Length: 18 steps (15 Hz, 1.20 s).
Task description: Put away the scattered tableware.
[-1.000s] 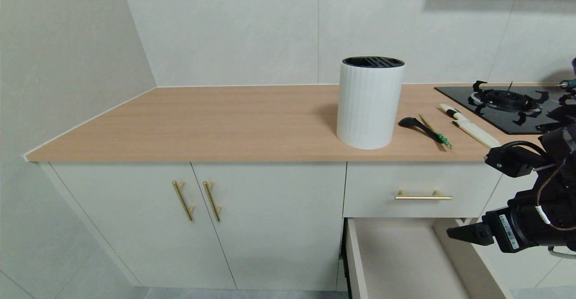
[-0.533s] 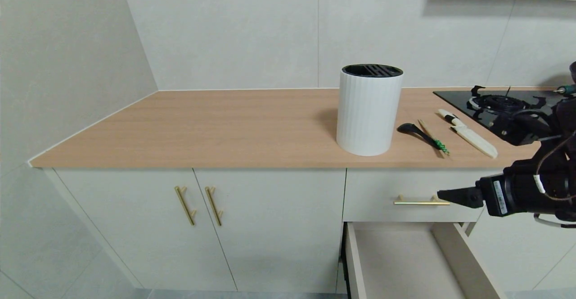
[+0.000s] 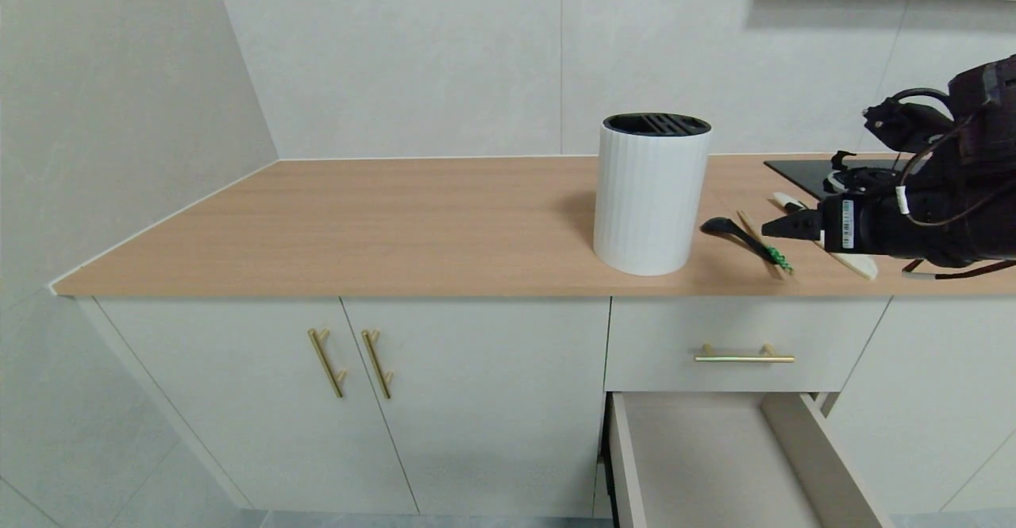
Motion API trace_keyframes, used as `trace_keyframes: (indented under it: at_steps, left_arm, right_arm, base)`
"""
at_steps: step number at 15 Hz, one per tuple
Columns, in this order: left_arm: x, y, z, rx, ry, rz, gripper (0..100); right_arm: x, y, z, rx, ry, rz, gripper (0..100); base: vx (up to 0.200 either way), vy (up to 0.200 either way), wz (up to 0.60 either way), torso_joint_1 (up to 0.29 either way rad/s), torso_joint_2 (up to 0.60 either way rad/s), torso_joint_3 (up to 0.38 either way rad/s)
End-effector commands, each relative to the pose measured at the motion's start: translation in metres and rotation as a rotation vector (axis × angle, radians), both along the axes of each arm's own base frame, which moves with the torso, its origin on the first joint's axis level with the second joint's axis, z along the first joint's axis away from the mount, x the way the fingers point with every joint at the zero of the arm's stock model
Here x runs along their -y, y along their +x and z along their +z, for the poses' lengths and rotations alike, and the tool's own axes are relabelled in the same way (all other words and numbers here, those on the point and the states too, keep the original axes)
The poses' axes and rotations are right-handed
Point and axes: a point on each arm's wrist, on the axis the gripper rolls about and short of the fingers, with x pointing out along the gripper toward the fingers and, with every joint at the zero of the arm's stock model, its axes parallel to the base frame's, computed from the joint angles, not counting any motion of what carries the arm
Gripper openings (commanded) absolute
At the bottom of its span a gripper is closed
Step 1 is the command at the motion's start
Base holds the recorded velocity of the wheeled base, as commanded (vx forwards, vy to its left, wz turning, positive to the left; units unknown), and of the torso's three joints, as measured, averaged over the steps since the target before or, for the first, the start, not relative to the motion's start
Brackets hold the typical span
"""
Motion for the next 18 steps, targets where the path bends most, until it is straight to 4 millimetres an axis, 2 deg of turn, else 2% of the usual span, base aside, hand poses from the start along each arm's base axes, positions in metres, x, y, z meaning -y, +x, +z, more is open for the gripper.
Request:
trace_keyframes:
  at_steps: [1, 4, 6, 13, 18]
  left_arm:
    - [0.0, 0.0, 0.0, -0.001, 0.0, 0.0, 100]
    - [0.0, 0.0, 0.0, -0.001, 0.0, 0.0, 100]
    - [0.0, 0.0, 0.0, -0.001, 0.0, 0.0, 100]
    - [0.0, 0.0, 0.0, -0.001, 0.0, 0.0, 100]
    - [0.0, 0.0, 0.0, -0.001, 0.0, 0.0, 100]
  right_arm:
    - [0.002, 0.034, -0.024, -0.041, -0.026, -0.059, 100]
    - [-0.001, 0.063, -0.048, -0.014, -0.084, -0.172, 100]
    - [-0.002, 0.07, -0.058, -0.03, -0.093, -0.178, 100]
    - [0.014, 0.09, -0.074, -0.068, -0.107, -0.226, 100]
    - [0.016, 0.094, -0.078, -0.079, -0.111, -0.232, 100]
  base:
    - [0.0, 0.0, 0.0, 0.0, 0.0, 0.0]
    - [0.0, 0.0, 0.0, 0.0, 0.0, 0.0]
    - [0.0, 0.0, 0.0, 0.0, 0.0, 0.0]
    - [0.0, 0.0, 0.0, 0.0, 0.0, 0.0]
    - [0.0, 0.0, 0.0, 0.0, 0.0, 0.0]
